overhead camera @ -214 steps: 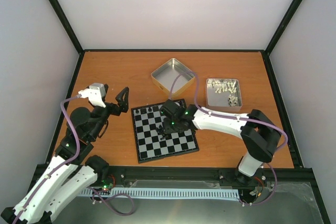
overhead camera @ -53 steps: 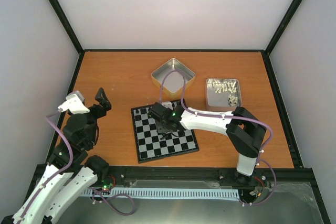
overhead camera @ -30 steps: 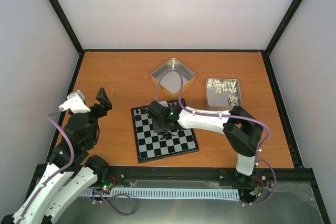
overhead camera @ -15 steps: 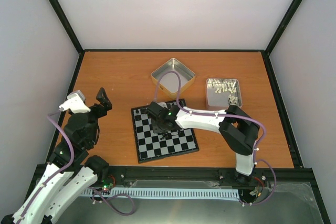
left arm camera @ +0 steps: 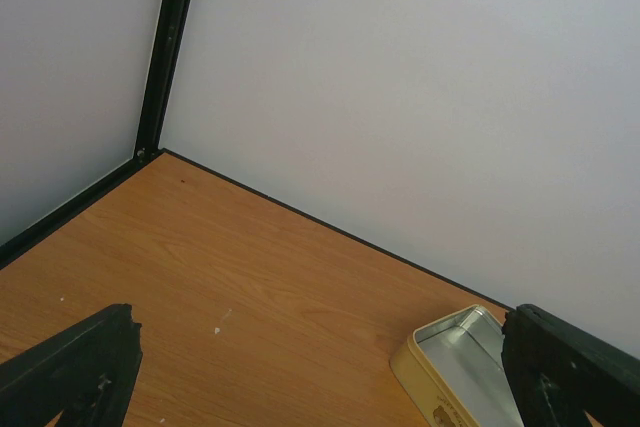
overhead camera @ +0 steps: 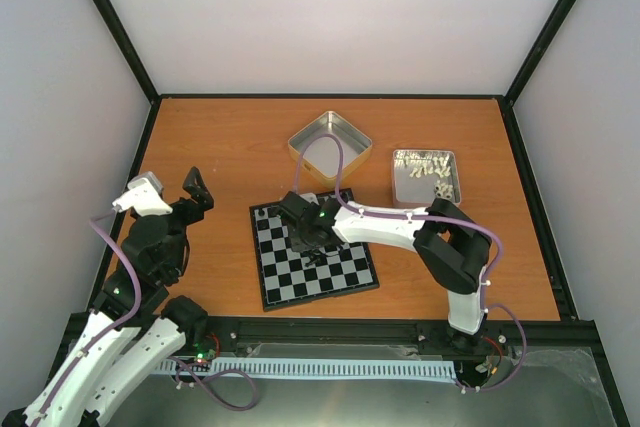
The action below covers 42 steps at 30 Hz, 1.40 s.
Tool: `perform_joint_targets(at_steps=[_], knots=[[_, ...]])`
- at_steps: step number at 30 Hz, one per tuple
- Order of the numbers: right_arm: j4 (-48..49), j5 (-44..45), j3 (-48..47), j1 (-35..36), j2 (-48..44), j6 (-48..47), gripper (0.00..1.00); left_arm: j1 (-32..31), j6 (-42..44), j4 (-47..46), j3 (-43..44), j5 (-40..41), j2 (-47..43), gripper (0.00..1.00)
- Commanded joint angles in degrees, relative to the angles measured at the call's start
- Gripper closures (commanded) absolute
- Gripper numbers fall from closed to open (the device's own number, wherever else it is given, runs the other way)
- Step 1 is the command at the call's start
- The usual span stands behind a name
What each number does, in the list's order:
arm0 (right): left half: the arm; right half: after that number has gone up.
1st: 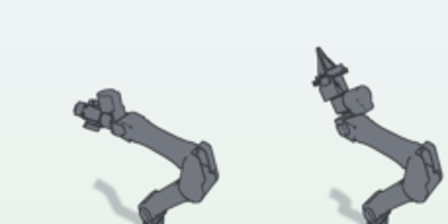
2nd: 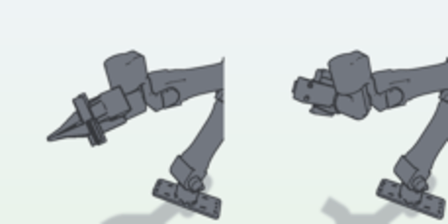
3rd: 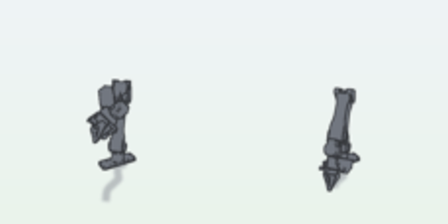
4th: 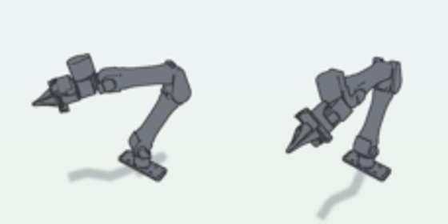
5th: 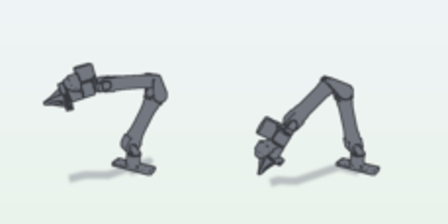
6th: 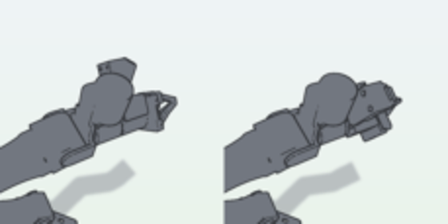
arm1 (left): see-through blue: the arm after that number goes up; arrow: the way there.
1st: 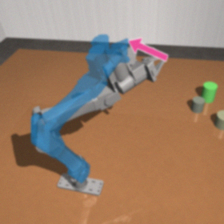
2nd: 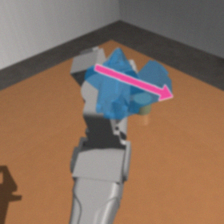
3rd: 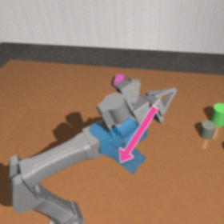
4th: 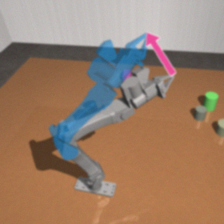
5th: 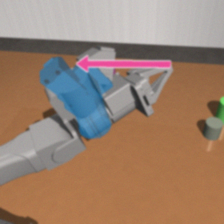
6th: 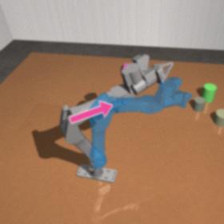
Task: Set up the chess pieces on the board
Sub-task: Pick up the chess piece from the chessboard, then place the chess piece on the chessboard.
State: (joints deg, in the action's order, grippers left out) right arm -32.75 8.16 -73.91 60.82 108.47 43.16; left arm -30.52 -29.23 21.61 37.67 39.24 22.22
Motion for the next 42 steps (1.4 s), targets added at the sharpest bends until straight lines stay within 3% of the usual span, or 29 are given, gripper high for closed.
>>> perform_joint_targets(at_steps=[1, 18, 42], knots=[[0.16, 0.85, -1.59, -0.17, 0.88, -0.83, 0.90, 0.38, 0.76, -0.59, 1.34, 0.13, 0.02, 0.00], [6.83, -4.12, -6.69, -1.37, 3.14, -1.62, 0.92, 0.38, 0.76, -0.46, 1.33, 0.13, -0.16, 0.00], [4.14, -2.32, -16.99, -1.75, 12.29, -3.38, 0.91, 0.38, 0.76, -0.59, 1.24, 0.12, 0.02, 0.00]])
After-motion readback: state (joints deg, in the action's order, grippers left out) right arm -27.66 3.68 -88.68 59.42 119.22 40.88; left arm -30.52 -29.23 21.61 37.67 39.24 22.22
